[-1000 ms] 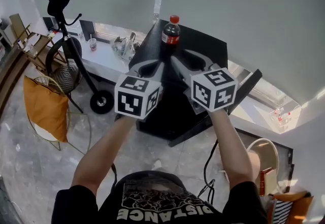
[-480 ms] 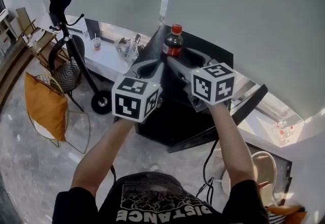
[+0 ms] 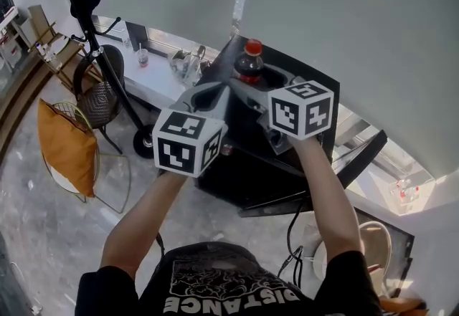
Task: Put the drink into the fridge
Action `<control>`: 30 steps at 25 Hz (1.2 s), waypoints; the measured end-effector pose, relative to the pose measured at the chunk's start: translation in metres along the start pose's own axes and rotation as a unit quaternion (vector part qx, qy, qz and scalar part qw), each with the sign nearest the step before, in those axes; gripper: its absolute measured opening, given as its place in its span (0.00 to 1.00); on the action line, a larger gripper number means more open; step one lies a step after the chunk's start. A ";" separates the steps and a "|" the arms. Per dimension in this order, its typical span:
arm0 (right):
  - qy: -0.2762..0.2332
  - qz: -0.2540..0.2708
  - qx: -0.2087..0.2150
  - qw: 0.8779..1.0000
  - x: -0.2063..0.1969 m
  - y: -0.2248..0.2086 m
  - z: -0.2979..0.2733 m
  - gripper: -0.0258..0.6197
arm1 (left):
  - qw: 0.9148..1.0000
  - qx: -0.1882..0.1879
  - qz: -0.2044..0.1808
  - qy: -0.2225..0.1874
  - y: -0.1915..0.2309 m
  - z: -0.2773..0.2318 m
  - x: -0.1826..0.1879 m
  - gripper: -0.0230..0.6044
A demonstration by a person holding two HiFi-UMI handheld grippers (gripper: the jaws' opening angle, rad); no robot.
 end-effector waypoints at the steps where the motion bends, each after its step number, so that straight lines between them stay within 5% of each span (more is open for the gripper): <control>1: 0.001 0.000 0.003 1.000 0.000 -0.002 -0.003 0.55 | 1.000 0.002 0.000 0.001 0.001 -0.001 0.000 0.04; 17: -0.021 0.000 -0.011 1.000 0.000 -0.001 -0.013 0.52 | 1.000 0.005 -0.003 0.009 0.015 0.010 -0.007 0.04; 30: -0.031 0.010 -0.037 0.999 -0.002 0.055 0.001 0.52 | 1.000 -0.019 -0.006 0.007 0.019 0.055 -0.017 0.04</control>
Point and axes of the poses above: the fingertips, and each gripper's own axes: z backward along the fingers, y to its left, x out of its top, the point moved 6 cm from there along z, backward along the fingers, and after that the axes turned 15 degrees about x, right-handed, at the moved point
